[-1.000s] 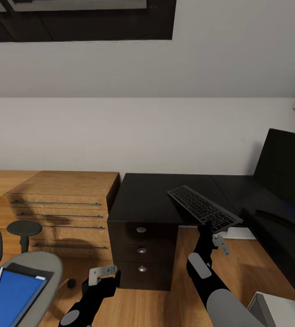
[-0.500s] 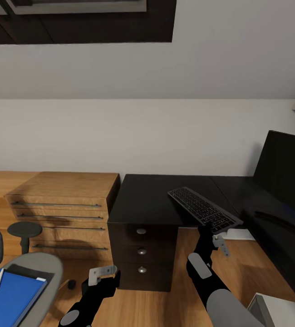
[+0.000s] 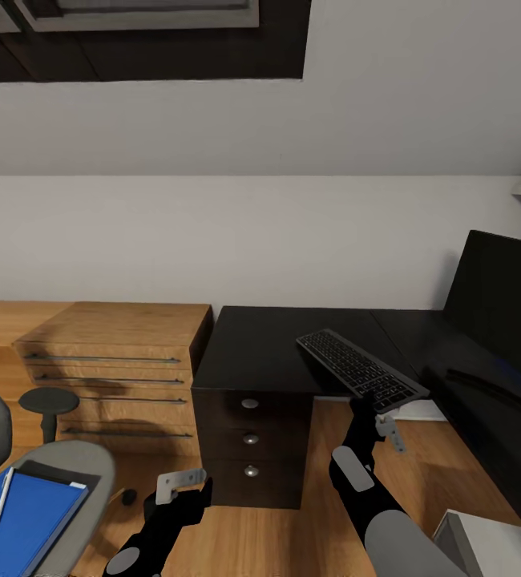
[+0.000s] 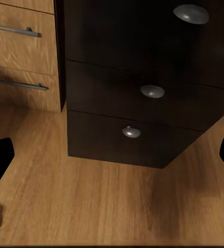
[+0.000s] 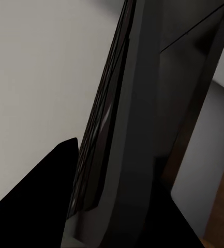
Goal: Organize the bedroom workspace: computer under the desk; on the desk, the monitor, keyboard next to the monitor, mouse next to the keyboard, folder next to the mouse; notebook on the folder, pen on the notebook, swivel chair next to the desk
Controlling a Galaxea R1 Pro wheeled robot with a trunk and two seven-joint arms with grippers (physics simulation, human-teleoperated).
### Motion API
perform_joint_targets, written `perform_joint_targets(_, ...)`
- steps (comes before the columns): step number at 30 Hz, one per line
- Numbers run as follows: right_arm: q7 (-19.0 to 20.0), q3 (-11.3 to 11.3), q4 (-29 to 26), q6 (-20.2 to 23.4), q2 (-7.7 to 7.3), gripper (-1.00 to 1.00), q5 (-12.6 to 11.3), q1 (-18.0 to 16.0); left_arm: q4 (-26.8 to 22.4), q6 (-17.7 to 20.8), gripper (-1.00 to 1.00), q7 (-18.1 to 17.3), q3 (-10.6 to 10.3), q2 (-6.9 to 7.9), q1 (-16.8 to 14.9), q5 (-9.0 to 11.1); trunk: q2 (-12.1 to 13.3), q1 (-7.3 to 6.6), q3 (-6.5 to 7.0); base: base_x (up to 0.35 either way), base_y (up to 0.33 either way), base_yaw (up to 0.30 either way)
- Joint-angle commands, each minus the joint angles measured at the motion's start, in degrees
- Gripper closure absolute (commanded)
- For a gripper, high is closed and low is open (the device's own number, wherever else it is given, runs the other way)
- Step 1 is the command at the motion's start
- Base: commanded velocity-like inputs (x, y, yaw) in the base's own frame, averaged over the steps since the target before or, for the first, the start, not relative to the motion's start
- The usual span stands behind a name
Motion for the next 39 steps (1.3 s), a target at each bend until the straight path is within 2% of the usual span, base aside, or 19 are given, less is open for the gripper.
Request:
perform_joint_targets(1, 0.59, -0.2, 0.0, -0.04, 0.05, 1.0, -0.47, -0.04, -0.09, 0.18, -1.0, 0.48, -0.07, 0.01, -0.01, 0.61, -0.03, -0.01, -0.05, -0.066, 0.0, 0.0)
perform_joint_targets(14, 0.57, -0.23, 0.0, -0.01, 0.05, 1.0, -0.49, -0.04, -0.09, 0.18, -1.0, 0.48, -0.07, 0.02, -0.01, 0.61, -0.03, -0.01, -0.05, -0.011, 0.0, 0.0)
perform_joint_targets(15, 0.52, -0.23, 0.0, 0.01, 0.05, -1.0, -0.51, -0.05, -0.09, 0.18, -1.0, 0.48, -0.07, 0.02, -0.01, 0.61, -0.03, -0.01, -0.05, 0.0, 0.0, 0.0)
perform_joint_targets(33, -0.39, -0.2, -0.08, -0.06, 0.05, -1.0, -0.44, -0.04, -0.09, 0.18, -1.0, 0.48, -0.01, 0.11, -0.01, 0.61, -0.03, -0.01, -0.05, 0.0, 0.0, 0.0)
perform_joint_targets(39, -0.4, -0.2, -0.08, -0.06, 0.05, -1.0, -0.44, -0.04, -0.09, 0.18, -1.0, 0.48, 0.01, 0.11, -0.01, 0.61, -0.03, -0.01, -0.05, -0.152, 0.0, 0.0)
